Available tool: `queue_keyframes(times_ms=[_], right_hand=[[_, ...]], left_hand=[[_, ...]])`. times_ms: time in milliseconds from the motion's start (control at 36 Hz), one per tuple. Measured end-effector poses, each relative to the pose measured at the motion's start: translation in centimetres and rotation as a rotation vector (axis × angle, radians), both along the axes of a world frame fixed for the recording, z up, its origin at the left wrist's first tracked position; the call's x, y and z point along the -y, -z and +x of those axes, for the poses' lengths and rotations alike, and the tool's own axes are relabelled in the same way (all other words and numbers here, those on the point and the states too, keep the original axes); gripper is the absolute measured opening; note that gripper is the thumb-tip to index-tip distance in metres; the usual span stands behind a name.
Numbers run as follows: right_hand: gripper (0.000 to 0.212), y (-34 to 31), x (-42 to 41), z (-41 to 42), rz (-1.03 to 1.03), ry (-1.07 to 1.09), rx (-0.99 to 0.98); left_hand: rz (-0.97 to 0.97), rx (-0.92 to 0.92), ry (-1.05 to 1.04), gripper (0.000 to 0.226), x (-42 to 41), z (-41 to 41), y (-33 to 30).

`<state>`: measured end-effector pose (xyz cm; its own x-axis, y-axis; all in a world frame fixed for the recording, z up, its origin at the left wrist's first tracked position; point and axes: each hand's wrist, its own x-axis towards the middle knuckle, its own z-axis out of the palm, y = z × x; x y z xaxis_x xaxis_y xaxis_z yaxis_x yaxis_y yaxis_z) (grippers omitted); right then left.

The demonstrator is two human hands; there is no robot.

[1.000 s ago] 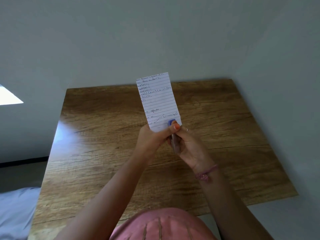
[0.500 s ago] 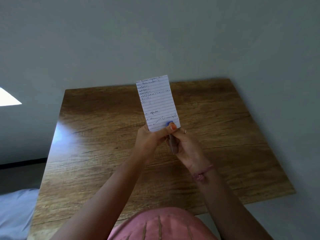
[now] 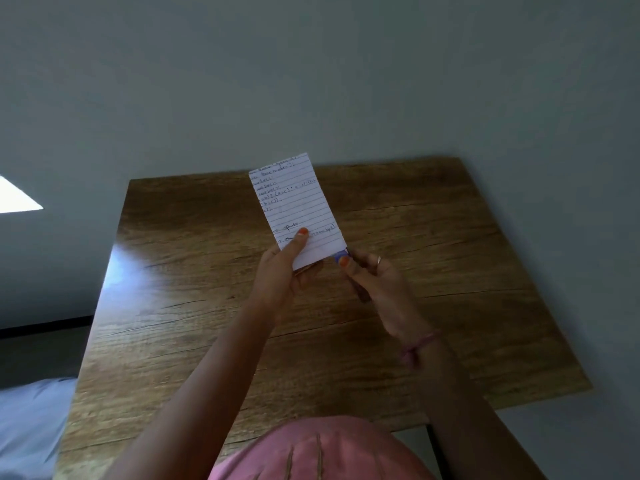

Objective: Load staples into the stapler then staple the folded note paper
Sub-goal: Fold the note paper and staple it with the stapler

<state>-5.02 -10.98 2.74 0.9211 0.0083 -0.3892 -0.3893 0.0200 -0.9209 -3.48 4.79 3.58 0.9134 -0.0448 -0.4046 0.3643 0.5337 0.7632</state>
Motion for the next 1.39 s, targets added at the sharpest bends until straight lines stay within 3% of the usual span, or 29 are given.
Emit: queue_keyframes(times_ms=[111, 361, 472, 639, 722, 806, 889, 972, 1083, 1333, 1389], right_hand=[[0.041, 1.4, 1.0, 0.7, -0.246, 0.065, 0.061], [0.050, 5.4, 2.0, 3.2, -0.903, 0.052, 0.225], [0.051, 6.2, 1.8, 3.9, -1.042, 0.007, 0.217], [0.053, 4.7, 1.8, 3.8, -1.085, -0.051, 0.164], [0.041, 2.0, 1.8, 3.5, -0.913, 0.044, 0.282], [0.025, -1.4, 1.8, 3.4, -0.422, -0.002, 0.234], [0.030, -3.3, 1.8, 3.2, -0.047, -0.121, 0.122], [0.018, -3.2, 2.2, 3.3, -0.027, -0.128, 0.126], [0.017, -3.0, 2.6, 3.0, -0.004, -0.149, 0.113], [0.017, -2.7, 3.5, 2.7, 0.150, -0.201, 0.026], [0.032, -3.0, 3.4, 2.6, 0.174, -0.215, 0.011]], left_hand=[[-0.018, 0.022, -0.043, 0.019, -0.4, 0.1, 0.4], [0.031, 0.023, -0.028, 0.023, -1.0, 0.2, 1.0], [0.070, -0.003, -0.005, 0.029, -1.2, 0.1, 1.2], [0.125, -0.009, 0.054, 0.037, -1.5, 0.1, 1.3], [0.178, 0.003, 0.095, 0.037, -1.5, 0.0, 1.4], [0.203, 0.044, 0.170, 0.042, -1.3, 0.1, 1.3], [0.240, 0.098, 0.270, 0.046, -0.9, 0.0, 1.0], [0.261, 0.137, 0.347, 0.044, -0.4, 0.0, 0.6], [0.243, 0.134, 0.347, 0.044, -0.8, 0.3, 0.0], [0.173, 0.152, 0.401, 0.016, -2.9, 1.4, -0.9], [0.177, 0.163, 0.409, 0.018, -3.0, 1.3, -1.1]])
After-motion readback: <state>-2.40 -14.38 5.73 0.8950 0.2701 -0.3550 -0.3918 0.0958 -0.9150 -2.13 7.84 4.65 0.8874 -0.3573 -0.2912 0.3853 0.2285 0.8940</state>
